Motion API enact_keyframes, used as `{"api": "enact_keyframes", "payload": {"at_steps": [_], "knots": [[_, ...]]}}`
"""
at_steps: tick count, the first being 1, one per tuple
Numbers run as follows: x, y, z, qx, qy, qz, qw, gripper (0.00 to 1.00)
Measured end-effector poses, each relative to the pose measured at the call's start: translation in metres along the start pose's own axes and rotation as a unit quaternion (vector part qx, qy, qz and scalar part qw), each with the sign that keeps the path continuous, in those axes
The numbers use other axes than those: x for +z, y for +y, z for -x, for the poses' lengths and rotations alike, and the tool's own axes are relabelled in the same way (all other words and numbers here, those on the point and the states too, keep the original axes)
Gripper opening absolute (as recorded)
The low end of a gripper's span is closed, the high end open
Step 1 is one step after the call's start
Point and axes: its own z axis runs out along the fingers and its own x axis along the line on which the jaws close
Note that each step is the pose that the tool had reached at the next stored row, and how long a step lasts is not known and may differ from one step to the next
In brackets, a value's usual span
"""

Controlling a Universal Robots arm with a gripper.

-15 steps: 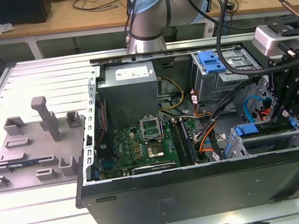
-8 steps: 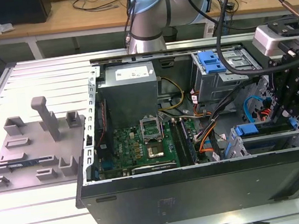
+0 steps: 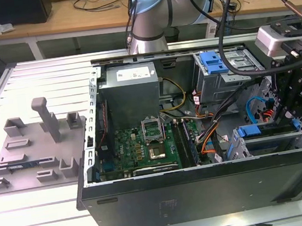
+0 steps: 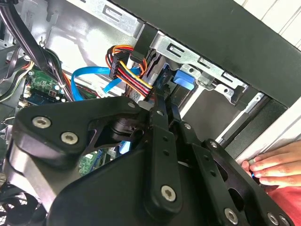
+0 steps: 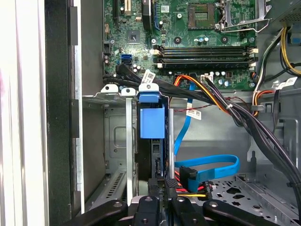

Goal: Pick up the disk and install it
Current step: 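Insert the first disk wire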

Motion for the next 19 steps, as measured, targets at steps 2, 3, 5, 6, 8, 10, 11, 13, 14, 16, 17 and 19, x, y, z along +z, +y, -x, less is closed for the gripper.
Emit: {"api": "enact_keyframes", "payload": {"at_steps": [2, 3, 5, 6, 8, 10, 11, 13, 14, 16, 17, 19], "knots": [[0.0000, 0.0000, 0.0000, 0.000, 0.0000, 0.0000, 1.0000, 0.16], [0.0000, 0.0000, 0.0000, 0.000, 0.0000, 0.0000, 1.0000, 0.16], [0.0000, 0.0000, 0.0000, 0.000, 0.0000, 0.0000, 1.0000, 0.16], [-0.0004, 0.0000, -0.0001, 0.000, -0.0002, 0.0000, 1.0000, 0.16], [-0.0030, 0.0001, -0.0002, 0.000, 0.0003, 0.0000, 1.0000, 0.16], [-0.0058, 0.0001, -0.0003, 0.000, 0.0000, 0.0000, 1.0000, 0.16], [-0.0078, 0.0001, -0.0004, 0.000, 0.0000, 0.0000, 1.0000, 0.16], [-0.0101, 0.0001, -0.0005, 0.000, 0.0000, 0.0000, 1.0000, 0.16], [-0.0111, 0.0000, -0.0005, 0.000, 0.0000, 0.0000, 1.0000, 0.16], [-0.0114, 0.0000, -0.0005, 0.000, -0.0002, 0.0000, 1.0000, 0.16], [-0.0114, 0.0000, -0.0005, 0.000, -0.0002, 0.0000, 1.0000, 0.16], [-0.0117, 0.0001, -0.0005, 0.000, -0.0001, 0.0000, 1.0000, 0.16]]}}
